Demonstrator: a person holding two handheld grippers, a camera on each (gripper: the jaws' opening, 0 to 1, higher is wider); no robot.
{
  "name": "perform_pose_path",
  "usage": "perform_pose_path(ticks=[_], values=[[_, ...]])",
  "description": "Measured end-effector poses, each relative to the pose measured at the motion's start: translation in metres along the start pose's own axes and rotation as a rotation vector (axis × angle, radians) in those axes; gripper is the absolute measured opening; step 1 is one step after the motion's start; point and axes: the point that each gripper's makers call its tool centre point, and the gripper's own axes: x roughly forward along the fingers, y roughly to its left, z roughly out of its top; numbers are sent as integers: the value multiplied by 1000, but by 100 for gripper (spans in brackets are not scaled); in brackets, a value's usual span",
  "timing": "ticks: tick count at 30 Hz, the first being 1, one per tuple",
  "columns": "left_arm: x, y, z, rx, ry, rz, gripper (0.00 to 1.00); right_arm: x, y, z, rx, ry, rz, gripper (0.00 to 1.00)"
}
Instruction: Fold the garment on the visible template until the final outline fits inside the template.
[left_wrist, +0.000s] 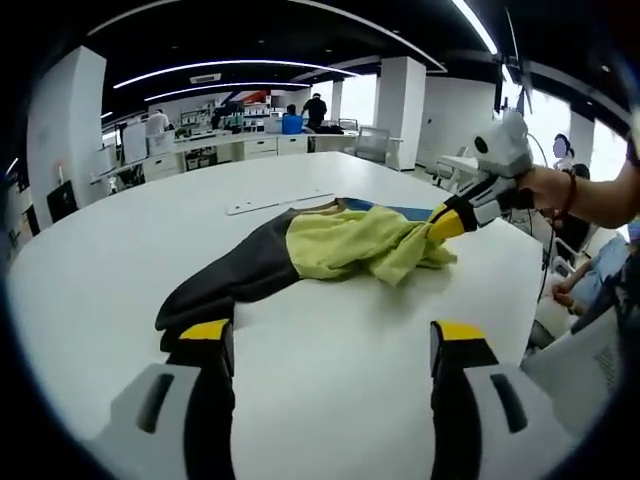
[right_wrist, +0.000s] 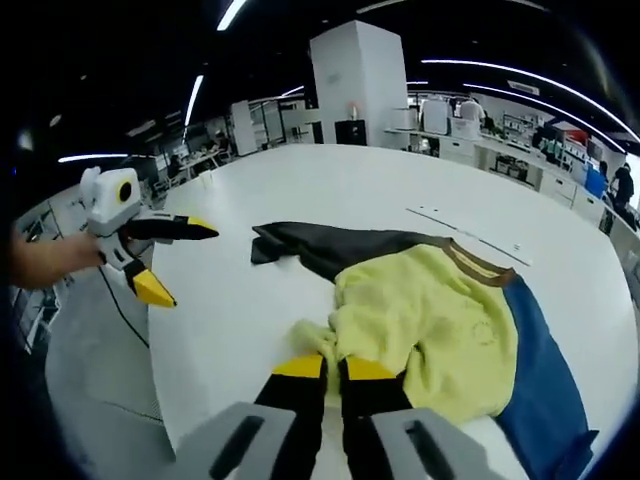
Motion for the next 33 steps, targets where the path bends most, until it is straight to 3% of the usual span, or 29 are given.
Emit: perform_pose_path(ticks=[4, 10, 19, 22, 24, 30, 33], values=[[-1, -4, 1, 12, -1, -8, 76, 3, 19, -1, 1, 16, 53, 1], [-3, -8, 1, 20, 0, -20, 74, 14, 37, -20, -1, 51, 65, 1], [-3, -15, -2, 31, 7, -34, 73, 36, 46, -56, 13, 86, 27, 1], [-2, -21, -3, 51, 10, -50, 73, 38, 47, -63, -25, 106, 11, 1], [-1, -21, -4, 55, 15, -51, 73, 39, 46, -65, -63, 110, -2, 1], [2, -26, -5, 60, 19, -71, 73, 42, 44, -69, -64, 118, -23, 3], [4, -29, -5, 72, 27, -75, 73, 38, 48, -64, -22, 95, -3, 12]])
